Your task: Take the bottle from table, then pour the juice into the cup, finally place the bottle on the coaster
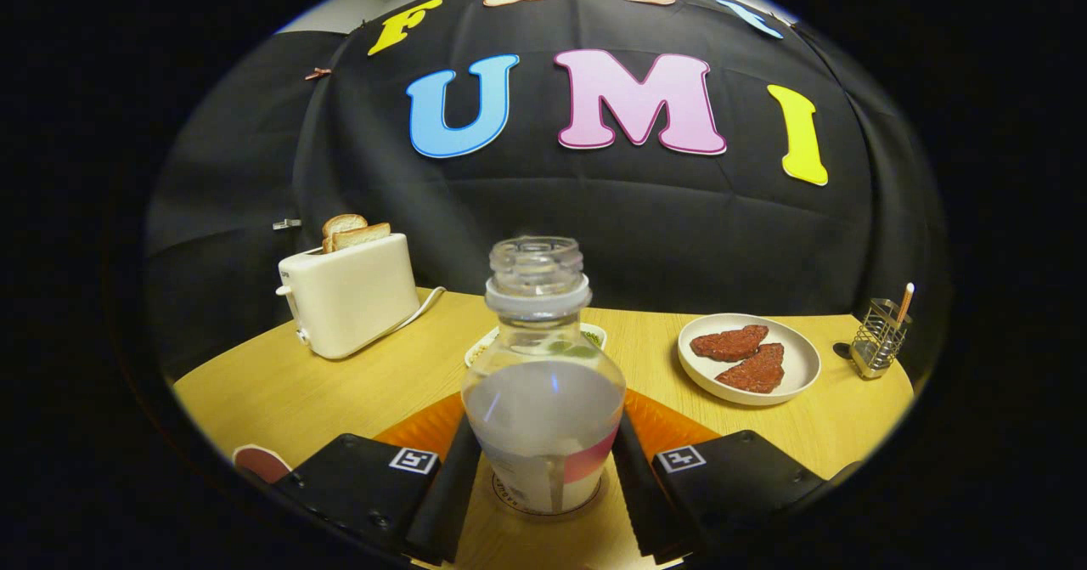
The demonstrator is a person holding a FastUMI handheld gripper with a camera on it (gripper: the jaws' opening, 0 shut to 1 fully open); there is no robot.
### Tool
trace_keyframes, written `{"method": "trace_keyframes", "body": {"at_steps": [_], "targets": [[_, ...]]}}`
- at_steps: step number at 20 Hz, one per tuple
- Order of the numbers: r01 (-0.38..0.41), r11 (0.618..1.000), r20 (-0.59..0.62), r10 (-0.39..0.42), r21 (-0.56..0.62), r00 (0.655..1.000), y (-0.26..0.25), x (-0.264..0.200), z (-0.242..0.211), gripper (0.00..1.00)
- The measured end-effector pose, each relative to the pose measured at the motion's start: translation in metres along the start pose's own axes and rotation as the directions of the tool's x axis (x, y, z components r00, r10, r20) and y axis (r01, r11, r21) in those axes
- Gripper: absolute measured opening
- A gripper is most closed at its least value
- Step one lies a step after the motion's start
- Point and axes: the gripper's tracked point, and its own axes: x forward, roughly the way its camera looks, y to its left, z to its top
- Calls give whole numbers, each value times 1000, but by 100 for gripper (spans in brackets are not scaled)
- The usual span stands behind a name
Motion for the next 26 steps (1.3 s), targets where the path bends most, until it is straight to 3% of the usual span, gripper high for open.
{"method": "trace_keyframes", "body": {"at_steps": [3, 4, 5, 17, 26], "targets": [[-17, 1000, -5, 17, -9, 1000, 4, -3, -2, 81], [-21, 1000, -13, 21, -6, 1000, 5, -9, -2, 94], [-23, 1000, -22, 23, -2, 1000, 5, -8, -4, 100], [-25, 1000, -126, 25, 3, 992, 1, -78, -9, 99], [-33, 997, -14, 32, -64, 999, -6, -171, 68, 99]]}}
